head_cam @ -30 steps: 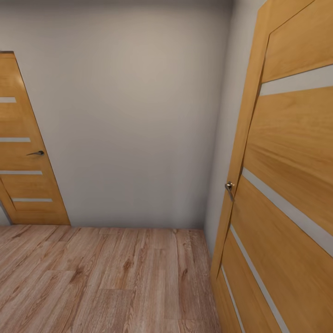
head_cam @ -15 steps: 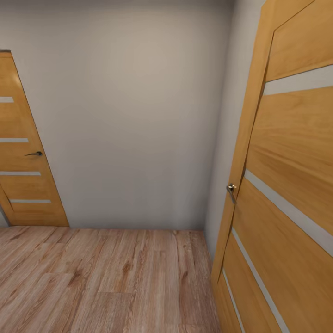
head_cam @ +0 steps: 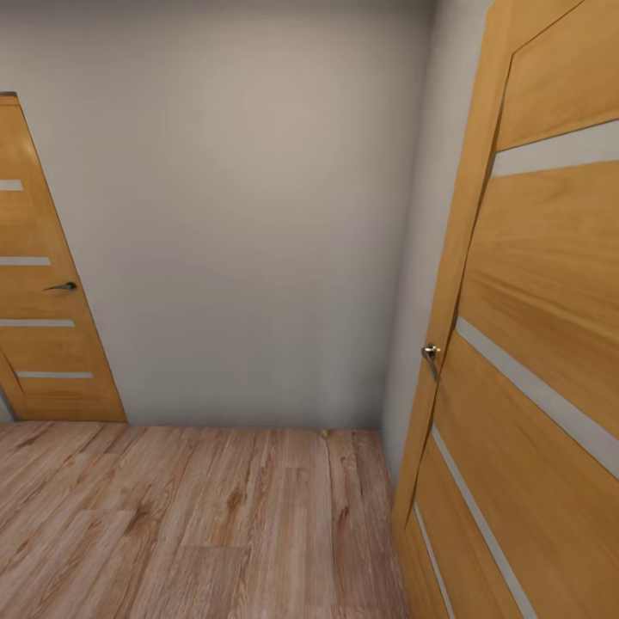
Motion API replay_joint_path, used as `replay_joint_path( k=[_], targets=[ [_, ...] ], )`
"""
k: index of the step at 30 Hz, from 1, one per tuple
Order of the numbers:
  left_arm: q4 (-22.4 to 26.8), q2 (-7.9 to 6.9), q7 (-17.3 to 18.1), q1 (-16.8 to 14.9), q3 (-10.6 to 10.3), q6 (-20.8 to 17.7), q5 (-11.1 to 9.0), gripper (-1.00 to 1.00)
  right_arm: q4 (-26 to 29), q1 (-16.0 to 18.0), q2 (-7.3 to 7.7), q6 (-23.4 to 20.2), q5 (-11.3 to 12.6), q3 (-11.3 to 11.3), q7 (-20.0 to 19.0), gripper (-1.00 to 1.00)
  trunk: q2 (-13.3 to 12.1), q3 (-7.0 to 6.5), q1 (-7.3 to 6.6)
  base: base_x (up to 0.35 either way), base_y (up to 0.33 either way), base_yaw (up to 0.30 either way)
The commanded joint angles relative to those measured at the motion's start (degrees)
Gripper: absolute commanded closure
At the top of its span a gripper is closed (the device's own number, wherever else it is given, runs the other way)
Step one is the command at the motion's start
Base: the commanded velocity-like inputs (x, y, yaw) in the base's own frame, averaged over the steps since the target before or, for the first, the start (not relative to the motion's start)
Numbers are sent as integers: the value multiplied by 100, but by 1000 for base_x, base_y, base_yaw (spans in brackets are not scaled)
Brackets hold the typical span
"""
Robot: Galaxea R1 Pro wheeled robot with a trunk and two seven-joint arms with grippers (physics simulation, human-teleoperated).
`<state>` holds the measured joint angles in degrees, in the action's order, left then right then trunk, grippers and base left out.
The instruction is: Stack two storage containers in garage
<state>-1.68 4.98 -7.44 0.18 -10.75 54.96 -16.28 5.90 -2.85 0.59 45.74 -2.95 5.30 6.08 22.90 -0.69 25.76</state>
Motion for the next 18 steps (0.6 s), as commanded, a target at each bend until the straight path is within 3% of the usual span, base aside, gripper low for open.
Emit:
replay_joint_path(
  k=[1, 14, 18],
  targets=[
    [-8, 3, -43, 0, -49, 18, -16, -100, 9, -5, 2, -4, -30, 41, 60, -100, 1, -2, 2, 45, -7, 0],
    [-8, 12, -47, 0, -50, 21, -16, -100, 9, -5, 2, -4, -30, 41, 60, -100, 1, -2, 2, 10, -1, 0],
    [-8, 0, -43, 0, -47, 16, -16, -100, 8, -5, 2, -4, -30, 41, 60, -100, 1, -2, 2, 200, -42, 0]
  ],
)
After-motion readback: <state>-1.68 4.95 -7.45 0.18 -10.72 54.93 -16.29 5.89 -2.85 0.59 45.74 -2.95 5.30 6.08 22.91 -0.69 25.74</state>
